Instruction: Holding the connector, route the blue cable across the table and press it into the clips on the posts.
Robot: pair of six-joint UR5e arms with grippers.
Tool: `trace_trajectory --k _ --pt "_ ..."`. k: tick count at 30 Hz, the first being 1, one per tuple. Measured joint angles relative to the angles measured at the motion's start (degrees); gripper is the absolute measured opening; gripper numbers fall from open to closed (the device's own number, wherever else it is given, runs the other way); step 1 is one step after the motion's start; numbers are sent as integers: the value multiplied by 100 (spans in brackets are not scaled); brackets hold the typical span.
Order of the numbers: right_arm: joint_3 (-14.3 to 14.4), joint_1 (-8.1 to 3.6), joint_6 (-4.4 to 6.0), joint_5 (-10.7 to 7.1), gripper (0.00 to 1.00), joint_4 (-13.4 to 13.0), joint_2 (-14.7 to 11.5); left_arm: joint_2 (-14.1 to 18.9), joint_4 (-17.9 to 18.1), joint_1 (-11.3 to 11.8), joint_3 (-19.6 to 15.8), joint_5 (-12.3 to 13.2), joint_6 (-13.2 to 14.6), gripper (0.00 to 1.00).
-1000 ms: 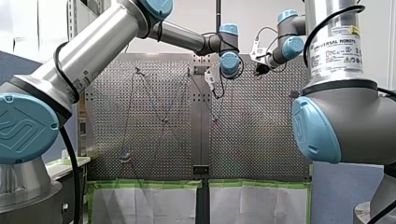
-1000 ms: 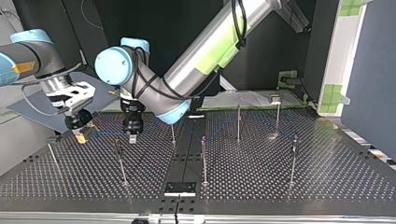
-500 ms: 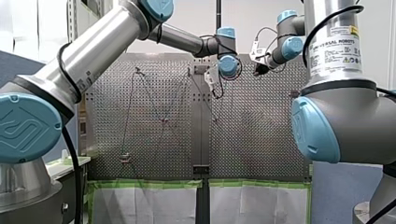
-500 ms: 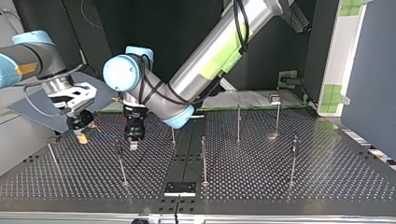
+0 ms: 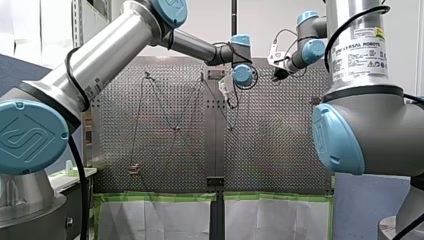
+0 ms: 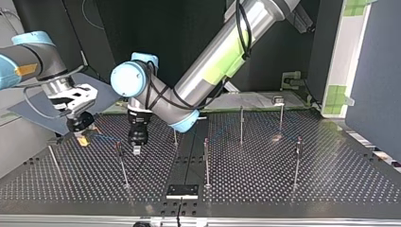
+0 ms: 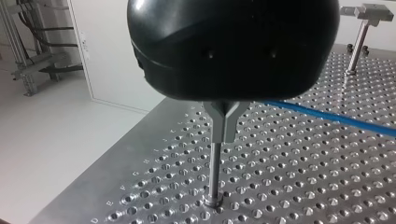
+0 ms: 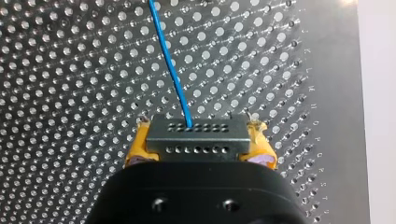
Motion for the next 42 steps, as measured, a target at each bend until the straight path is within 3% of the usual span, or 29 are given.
trace_trajectory --k 26,34,42 --pt "0 0 0 1 0 0 1 0 0 1 -1 0 0 0" --pt "0 0 0 1 0 0 1 0 0 1 -1 0 0 8" --pt "0 0 0 0 0 0 1 0 0 1 -1 0 0 8"
